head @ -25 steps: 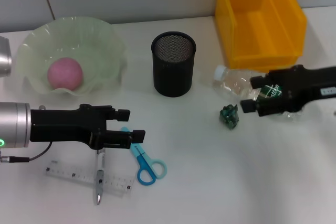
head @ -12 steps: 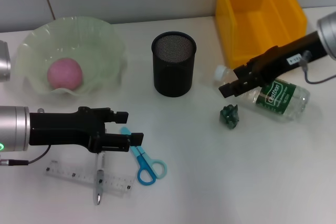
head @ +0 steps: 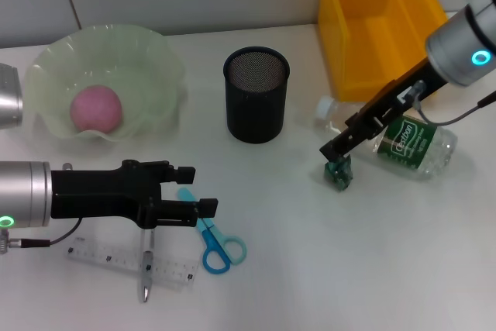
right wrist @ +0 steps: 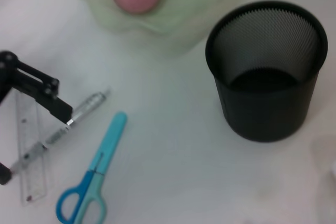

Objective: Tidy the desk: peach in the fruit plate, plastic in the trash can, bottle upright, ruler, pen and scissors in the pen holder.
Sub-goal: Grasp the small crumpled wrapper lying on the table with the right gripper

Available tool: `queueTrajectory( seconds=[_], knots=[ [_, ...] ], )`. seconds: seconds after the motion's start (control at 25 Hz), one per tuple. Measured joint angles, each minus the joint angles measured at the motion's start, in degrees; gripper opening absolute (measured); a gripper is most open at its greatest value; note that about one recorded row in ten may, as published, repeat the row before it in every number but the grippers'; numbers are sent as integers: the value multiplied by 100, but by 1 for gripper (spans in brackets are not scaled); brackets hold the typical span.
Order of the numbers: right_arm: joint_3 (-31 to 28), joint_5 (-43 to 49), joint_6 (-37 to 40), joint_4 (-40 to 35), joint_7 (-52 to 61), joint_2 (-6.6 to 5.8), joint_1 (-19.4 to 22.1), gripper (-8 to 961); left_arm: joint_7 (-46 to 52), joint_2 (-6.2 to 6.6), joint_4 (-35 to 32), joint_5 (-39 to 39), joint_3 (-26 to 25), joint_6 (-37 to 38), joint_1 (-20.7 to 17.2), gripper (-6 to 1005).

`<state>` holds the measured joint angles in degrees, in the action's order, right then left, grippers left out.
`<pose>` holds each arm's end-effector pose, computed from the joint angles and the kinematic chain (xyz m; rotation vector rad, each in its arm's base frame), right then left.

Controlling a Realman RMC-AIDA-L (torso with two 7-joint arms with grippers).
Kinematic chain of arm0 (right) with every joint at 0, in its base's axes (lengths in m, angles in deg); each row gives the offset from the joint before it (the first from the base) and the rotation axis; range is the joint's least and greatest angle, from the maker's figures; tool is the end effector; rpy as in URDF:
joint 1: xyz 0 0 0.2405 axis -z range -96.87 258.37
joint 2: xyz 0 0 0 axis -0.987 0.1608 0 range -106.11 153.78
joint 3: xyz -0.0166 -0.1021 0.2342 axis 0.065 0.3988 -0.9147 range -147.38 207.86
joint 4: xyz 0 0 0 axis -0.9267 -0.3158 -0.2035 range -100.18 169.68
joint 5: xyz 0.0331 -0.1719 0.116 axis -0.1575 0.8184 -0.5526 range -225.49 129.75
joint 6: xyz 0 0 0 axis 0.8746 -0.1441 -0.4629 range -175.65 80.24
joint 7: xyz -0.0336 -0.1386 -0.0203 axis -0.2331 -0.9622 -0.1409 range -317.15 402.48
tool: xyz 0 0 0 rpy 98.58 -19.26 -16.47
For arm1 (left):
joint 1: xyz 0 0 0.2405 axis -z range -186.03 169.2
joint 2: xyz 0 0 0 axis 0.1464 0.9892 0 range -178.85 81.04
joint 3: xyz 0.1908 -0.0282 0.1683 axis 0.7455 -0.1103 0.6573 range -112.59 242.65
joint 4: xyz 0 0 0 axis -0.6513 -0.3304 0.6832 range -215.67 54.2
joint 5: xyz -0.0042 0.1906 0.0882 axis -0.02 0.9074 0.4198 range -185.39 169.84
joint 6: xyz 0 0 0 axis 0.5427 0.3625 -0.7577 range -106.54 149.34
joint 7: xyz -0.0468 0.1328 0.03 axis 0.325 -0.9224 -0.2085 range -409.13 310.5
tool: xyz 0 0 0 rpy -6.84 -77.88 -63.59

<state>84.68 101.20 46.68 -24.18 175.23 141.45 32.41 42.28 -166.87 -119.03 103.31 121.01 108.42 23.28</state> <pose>0.1771 0.3943 0.0272 -2.7126 1.0193 -0.3100 -0.2409 0.3288 -0.0263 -2.9103 -0.7847 -0.5665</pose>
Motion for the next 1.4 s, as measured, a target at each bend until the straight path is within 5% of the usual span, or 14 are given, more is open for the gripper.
queueTrajectory(
  seconds=[0.28, 1.4],
  knots=[
    [552, 268, -536, 297, -13, 120, 40, 808, -2, -7, 5, 0, 0, -2, 4, 813],
    [1330, 422, -1617, 1219, 20, 139, -163, 804, -51, -40, 28, -28, 0, -134, 75, 813]
  ],
)
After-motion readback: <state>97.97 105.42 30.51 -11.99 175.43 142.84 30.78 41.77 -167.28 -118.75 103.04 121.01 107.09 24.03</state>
